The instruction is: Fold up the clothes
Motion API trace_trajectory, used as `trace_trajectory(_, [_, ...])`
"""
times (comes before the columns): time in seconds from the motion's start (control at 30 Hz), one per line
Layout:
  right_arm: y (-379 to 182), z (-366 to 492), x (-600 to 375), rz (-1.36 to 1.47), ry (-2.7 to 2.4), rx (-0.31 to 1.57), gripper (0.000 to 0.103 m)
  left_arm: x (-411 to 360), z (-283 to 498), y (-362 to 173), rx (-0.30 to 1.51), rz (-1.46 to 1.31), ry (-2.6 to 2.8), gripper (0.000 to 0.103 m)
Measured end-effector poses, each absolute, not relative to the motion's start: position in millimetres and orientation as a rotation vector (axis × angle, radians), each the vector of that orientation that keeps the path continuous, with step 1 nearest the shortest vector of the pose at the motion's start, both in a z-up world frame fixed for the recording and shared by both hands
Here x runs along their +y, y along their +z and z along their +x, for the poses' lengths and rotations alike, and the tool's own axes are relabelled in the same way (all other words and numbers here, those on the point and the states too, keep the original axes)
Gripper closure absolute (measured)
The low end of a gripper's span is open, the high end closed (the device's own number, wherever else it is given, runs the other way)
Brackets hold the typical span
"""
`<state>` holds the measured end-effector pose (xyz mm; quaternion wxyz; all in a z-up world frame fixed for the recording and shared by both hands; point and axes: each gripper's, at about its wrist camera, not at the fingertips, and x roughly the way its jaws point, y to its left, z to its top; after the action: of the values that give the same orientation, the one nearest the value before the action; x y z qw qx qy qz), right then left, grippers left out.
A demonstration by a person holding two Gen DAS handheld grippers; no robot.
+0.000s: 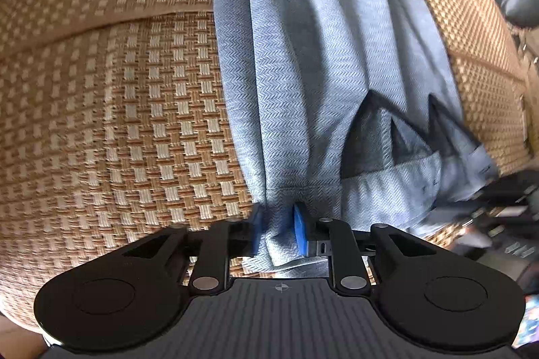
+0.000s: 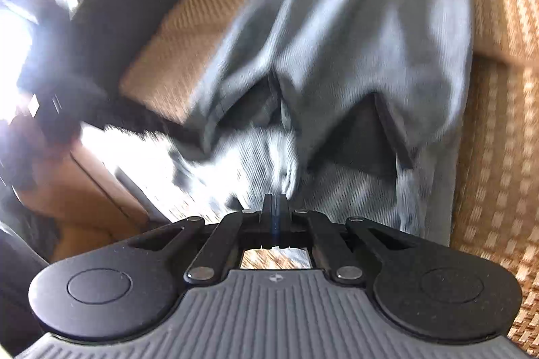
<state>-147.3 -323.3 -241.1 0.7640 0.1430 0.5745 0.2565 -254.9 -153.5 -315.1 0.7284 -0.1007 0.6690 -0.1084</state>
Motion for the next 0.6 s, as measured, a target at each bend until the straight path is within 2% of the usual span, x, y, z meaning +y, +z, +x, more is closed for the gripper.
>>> trace_trajectory(0.07, [-245, -151, -327, 0.334, 0.557, 1.244, 0.103, -149, -256, -308, 1.483, -0.223, -0.253, 0.054])
trace_trajectory(0.17, [-225, -153, -338, 0.380, 0.543, 1.200, 0.097, -128, -249, -281, 1.464, -0.254, -0.248, 0.053])
trace_trajectory(0.23, [-200, -149, -350, 0.424, 0.532, 1.141, 0.096, -113, -233, -256, 1.402, -0.324, -0.220, 0.052])
trace_trajectory(0.3, [-176, -135, -366, 0.429, 0.505, 1.065, 0.090, -100, -207, -230, 1.299, -0.401, -0.183, 0.049])
trace_trajectory(0.33, [-164, -123, -372, 0.424, 0.493, 1.018, 0.083, -96, -190, -219, 1.241, -0.419, -0.161, 0.048])
trace_trajectory(0.37, [-154, -111, -378, 0.419, 0.482, 0.972, 0.072, -93, -167, -211, 1.184, -0.431, -0.139, 0.042])
trace_trajectory(0.4, [-149, -96, -382, 0.414, 0.471, 0.925, 0.065, -90, -143, -203, 1.129, -0.440, -0.117, 0.037])
trace_trajectory(0.43, [-146, -81, -385, 0.410, 0.459, 0.882, 0.057, -86, -118, -199, 1.084, -0.446, -0.098, 0.037])
trace_trajectory(0.53, [-155, -24, -386, 0.413, 0.418, 0.802, 0.057, -82, -30, -204, 1.015, -0.440, -0.084, 0.037])
trace_trajectory(0.6, [-173, 14, -383, 0.431, 0.377, 0.786, 0.057, -86, 24, -219, 1.033, -0.398, -0.083, 0.037])
